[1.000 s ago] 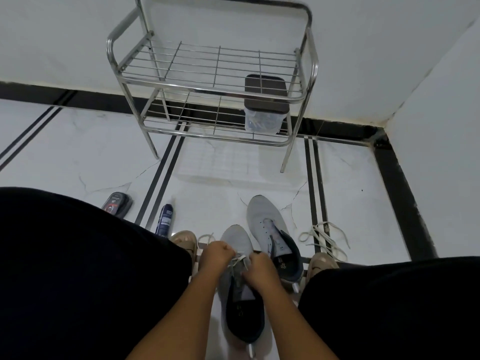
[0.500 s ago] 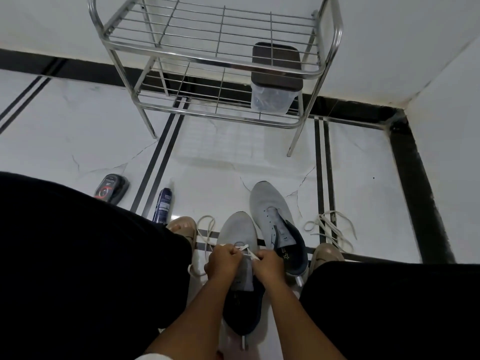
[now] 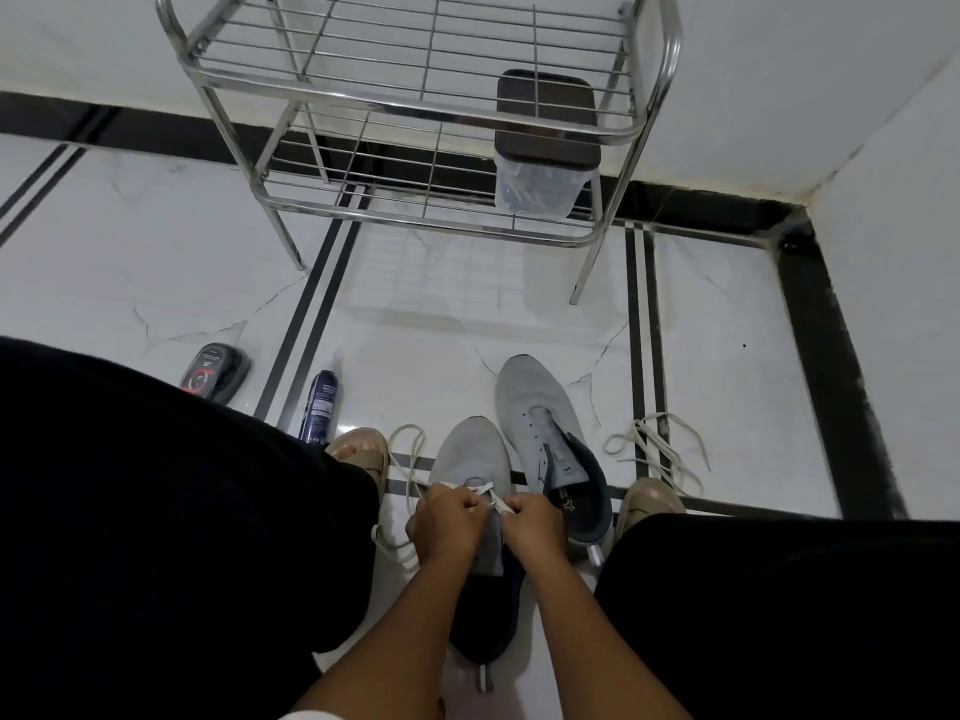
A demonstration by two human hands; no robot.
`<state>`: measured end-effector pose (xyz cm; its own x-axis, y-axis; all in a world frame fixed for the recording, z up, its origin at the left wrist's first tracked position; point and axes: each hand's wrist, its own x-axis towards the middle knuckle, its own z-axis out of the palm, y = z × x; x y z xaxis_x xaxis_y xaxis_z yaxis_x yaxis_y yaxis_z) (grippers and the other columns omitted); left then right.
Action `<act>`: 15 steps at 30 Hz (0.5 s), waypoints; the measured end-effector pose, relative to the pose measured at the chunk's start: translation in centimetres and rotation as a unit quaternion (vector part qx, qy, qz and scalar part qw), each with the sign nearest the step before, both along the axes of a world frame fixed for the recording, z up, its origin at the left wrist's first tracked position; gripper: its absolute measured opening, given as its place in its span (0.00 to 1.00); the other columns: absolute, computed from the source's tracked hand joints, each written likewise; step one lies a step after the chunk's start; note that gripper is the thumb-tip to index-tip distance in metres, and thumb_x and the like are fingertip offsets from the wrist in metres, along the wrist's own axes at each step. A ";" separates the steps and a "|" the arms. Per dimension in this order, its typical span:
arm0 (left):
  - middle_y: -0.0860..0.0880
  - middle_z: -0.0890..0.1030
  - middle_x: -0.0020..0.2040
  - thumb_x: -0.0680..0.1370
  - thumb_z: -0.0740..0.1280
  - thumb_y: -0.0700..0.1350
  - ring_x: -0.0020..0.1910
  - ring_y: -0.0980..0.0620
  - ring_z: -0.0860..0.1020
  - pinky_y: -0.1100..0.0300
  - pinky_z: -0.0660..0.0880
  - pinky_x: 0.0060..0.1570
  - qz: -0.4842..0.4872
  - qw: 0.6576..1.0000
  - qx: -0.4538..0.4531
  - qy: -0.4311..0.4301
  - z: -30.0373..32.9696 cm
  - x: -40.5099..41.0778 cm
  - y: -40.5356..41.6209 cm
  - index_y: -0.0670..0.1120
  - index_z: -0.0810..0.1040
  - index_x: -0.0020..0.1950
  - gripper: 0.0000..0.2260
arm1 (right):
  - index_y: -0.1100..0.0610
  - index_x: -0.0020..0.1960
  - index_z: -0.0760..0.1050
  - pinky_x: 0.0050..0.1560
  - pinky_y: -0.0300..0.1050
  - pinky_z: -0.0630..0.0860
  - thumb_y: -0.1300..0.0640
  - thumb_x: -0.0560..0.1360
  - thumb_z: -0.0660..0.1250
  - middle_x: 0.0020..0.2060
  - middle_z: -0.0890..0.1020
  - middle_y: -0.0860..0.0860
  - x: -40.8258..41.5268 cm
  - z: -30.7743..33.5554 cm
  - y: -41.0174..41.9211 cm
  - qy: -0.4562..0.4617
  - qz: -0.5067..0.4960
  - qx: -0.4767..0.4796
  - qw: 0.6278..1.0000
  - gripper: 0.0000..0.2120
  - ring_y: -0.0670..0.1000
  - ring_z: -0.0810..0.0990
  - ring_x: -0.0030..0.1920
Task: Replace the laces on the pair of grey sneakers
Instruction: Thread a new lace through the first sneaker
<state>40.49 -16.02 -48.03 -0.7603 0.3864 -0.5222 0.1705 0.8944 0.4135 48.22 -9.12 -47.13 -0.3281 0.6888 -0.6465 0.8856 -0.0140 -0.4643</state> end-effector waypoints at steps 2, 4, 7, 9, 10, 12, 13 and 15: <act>0.50 0.77 0.53 0.75 0.65 0.51 0.53 0.49 0.76 0.55 0.72 0.54 -0.026 0.999 0.009 0.027 0.2 0.0 0.1 0.55 0.84 0.46 0.07 | 0.52 0.29 0.72 0.35 0.40 0.68 0.56 0.73 0.65 0.34 0.79 0.50 -0.1 -0.2 0.0 0.006 0.000 -0.005 1.000 0.13 0.51 0.77 0.39; 0.51 0.76 0.53 0.75 0.66 0.52 0.55 0.49 0.73 0.54 0.70 0.56 -0.064 0.996 0.008 0.057 0.5 -0.1 0.3 0.56 0.83 0.49 0.07 | 0.51 0.31 0.74 0.39 0.43 0.71 0.54 0.73 0.65 0.35 0.80 0.51 -0.2 -0.1 0.0 0.027 -0.028 -0.032 0.999 0.12 0.52 0.78 0.40; 0.52 0.74 0.54 0.77 0.65 0.53 0.56 0.49 0.70 0.55 0.68 0.56 -0.101 0.992 0.008 0.078 0.7 -0.3 0.3 0.56 0.82 0.51 0.08 | 0.55 0.38 0.78 0.43 0.45 0.73 0.53 0.77 0.62 0.39 0.81 0.55 -0.5 -0.1 0.5 0.055 -0.092 -0.063 0.992 0.12 0.56 0.79 0.44; 0.52 0.74 0.55 0.77 0.65 0.52 0.57 0.49 0.69 0.56 0.67 0.55 -0.110 0.991 0.010 0.071 0.7 -0.2 0.2 0.56 0.82 0.52 0.07 | 0.61 0.45 0.80 0.44 0.43 0.71 0.55 0.78 0.63 0.42 0.82 0.55 -0.6 -0.1 0.6 0.074 -0.128 -0.059 0.987 0.11 0.55 0.79 0.46; 0.52 0.73 0.56 0.77 0.65 0.52 0.58 0.49 0.69 0.56 0.67 0.55 -0.113 0.991 0.011 0.068 0.7 -0.3 0.0 0.56 0.82 0.52 0.07 | 0.61 0.46 0.80 0.45 0.41 0.71 0.56 0.78 0.64 0.41 0.81 0.54 -0.7 -0.4 0.5 0.087 -0.143 -0.060 0.984 0.09 0.53 0.78 0.45; 0.52 0.73 0.57 0.76 0.66 0.52 0.59 0.49 0.69 0.56 0.67 0.54 -0.114 0.992 0.022 0.057 0.7 -0.4 -0.1 0.56 0.81 0.52 0.07 | 0.61 0.44 0.78 0.43 0.39 0.70 0.57 0.76 0.67 0.40 0.80 0.54 -0.9 -0.6 0.5 0.096 -0.157 -0.058 0.981 0.07 0.51 0.76 0.43; 0.52 0.72 0.57 0.76 0.67 0.52 0.59 0.49 0.69 0.56 0.68 0.54 -0.112 0.992 0.027 0.052 0.8 -0.4 -0.2 0.56 0.80 0.53 0.07 | 0.61 0.42 0.77 0.43 0.40 0.70 0.58 0.76 0.67 0.39 0.80 0.55 -1.1 -0.4 0.4 0.091 -0.158 -0.055 0.982 0.07 0.51 0.75 0.42; 0.51 0.70 0.59 0.75 0.68 0.51 0.61 0.48 0.69 0.55 0.69 0.55 -0.100 0.993 0.021 0.057 0.9 -0.1 -0.6 0.53 0.75 0.56 0.11 | 0.57 0.39 0.74 0.41 0.41 0.70 0.60 0.76 0.66 0.39 0.79 0.53 -1.3 -0.2 0.4 0.077 -0.161 -0.042 0.983 0.07 0.51 0.75 0.41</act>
<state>40.40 -16.58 -47.17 -0.7191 0.5555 -0.4174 0.3913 0.8201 0.4175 46.88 -8.76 -47.31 -0.2013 0.7192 -0.6650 0.7482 -0.3253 -0.5783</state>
